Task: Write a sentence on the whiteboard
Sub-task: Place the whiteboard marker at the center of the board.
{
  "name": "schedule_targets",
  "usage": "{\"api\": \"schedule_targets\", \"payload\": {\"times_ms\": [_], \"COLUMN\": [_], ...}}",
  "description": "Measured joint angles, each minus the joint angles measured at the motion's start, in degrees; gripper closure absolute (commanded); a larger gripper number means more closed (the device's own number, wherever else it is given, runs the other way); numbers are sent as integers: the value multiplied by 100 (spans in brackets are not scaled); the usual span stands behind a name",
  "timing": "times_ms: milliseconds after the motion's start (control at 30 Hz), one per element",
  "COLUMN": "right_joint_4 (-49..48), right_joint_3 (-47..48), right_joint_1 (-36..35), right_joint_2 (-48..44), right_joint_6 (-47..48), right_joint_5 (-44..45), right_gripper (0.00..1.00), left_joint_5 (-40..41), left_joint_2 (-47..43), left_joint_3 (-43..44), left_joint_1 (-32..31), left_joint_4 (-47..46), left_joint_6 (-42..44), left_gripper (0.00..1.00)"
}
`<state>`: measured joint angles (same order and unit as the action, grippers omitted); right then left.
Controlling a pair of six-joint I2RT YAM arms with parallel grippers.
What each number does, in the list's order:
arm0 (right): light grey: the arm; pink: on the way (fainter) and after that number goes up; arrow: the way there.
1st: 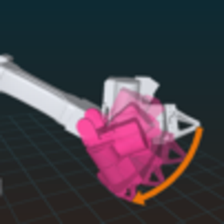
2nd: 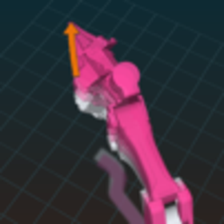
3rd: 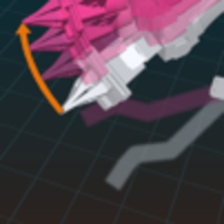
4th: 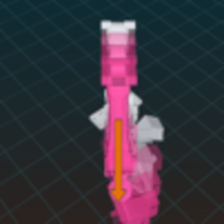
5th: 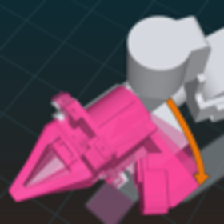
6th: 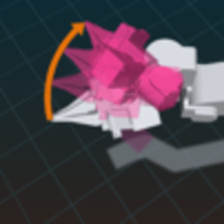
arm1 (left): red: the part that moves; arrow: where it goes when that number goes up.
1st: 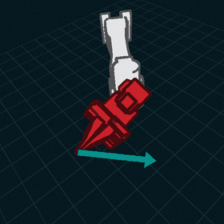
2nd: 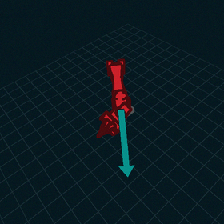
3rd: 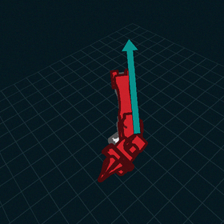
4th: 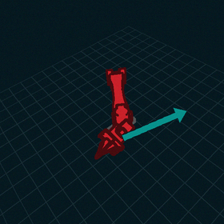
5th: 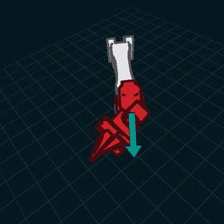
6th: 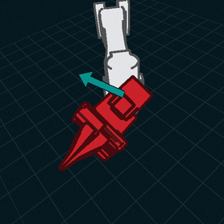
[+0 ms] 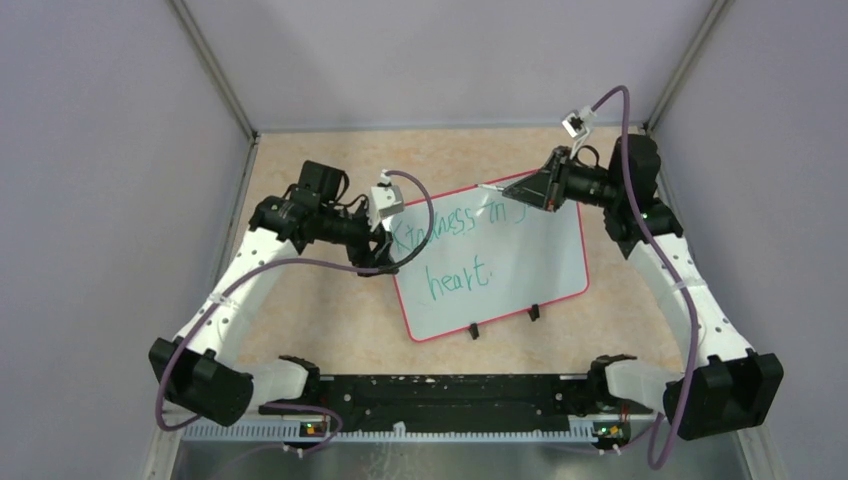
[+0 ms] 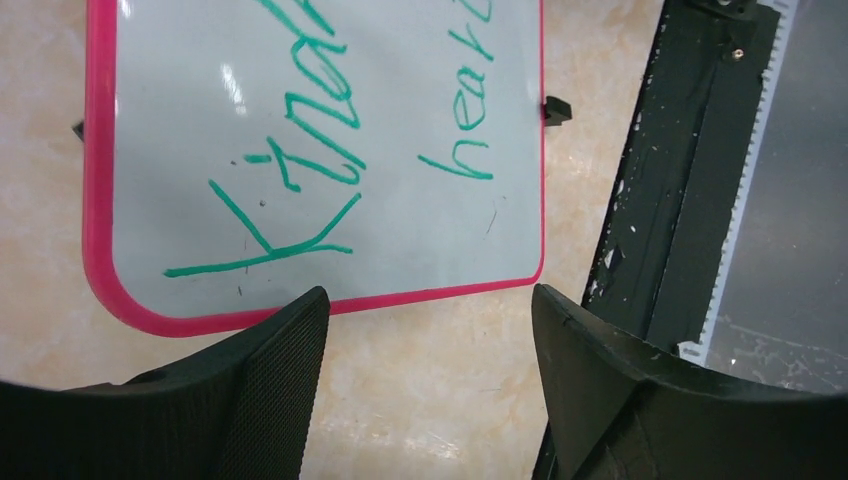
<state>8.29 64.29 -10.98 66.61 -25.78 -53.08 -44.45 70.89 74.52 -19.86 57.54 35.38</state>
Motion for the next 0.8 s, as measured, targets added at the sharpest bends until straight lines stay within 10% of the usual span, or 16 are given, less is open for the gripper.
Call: {"api": "schedule_targets", "payload": {"times_ms": [200, 500, 800], "right_joint_4": [258, 1832, 2896], "right_joint_3": [-175, 107, -181], "right_joint_1": [787, 2820, 3665], "right_joint_2": [-74, -83, 201], "right_joint_6": [247, 1967, 3598], "right_joint_5": [-151, -219, 715], "right_gripper": [100, 100, 100], "left_joint_5": [232, -238, -675], "left_joint_2": [118, 216, 918], "left_joint_3": [-295, 459, 210], "left_joint_1": [361, 3049, 3812], "left_joint_4": [-822, -2059, -2225], "left_joint_6": [-1023, -2337, -2623], "left_gripper": [15, 14, 14]}}
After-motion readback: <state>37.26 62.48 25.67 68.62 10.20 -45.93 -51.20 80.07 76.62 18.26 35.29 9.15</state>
